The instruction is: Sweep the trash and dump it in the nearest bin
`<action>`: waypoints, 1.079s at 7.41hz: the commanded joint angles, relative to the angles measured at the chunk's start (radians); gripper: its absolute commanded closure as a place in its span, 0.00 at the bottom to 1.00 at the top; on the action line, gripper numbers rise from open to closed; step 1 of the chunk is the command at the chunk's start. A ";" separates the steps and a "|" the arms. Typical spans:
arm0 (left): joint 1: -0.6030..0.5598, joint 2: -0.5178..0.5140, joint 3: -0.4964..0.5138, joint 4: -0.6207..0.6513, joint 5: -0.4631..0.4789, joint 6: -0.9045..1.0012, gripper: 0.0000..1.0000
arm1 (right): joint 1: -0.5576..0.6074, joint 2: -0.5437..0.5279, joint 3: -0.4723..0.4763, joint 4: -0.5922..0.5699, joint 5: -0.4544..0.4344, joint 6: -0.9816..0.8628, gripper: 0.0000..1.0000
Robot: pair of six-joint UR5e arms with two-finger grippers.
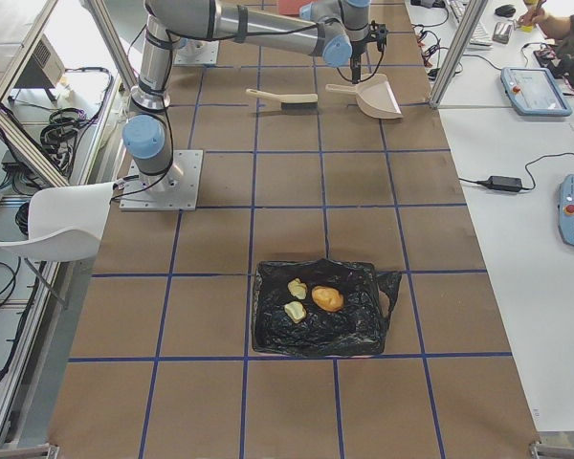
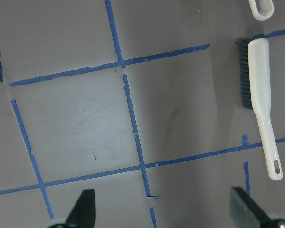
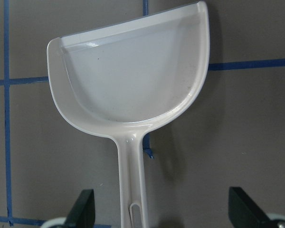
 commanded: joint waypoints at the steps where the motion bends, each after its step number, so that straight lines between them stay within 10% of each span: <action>1: 0.000 0.000 0.000 0.000 0.000 -0.001 0.00 | -0.067 -0.160 0.027 0.186 -0.046 -0.054 0.00; 8: 0.002 0.000 0.002 0.002 0.000 0.001 0.00 | -0.085 -0.259 0.156 0.246 -0.100 -0.077 0.00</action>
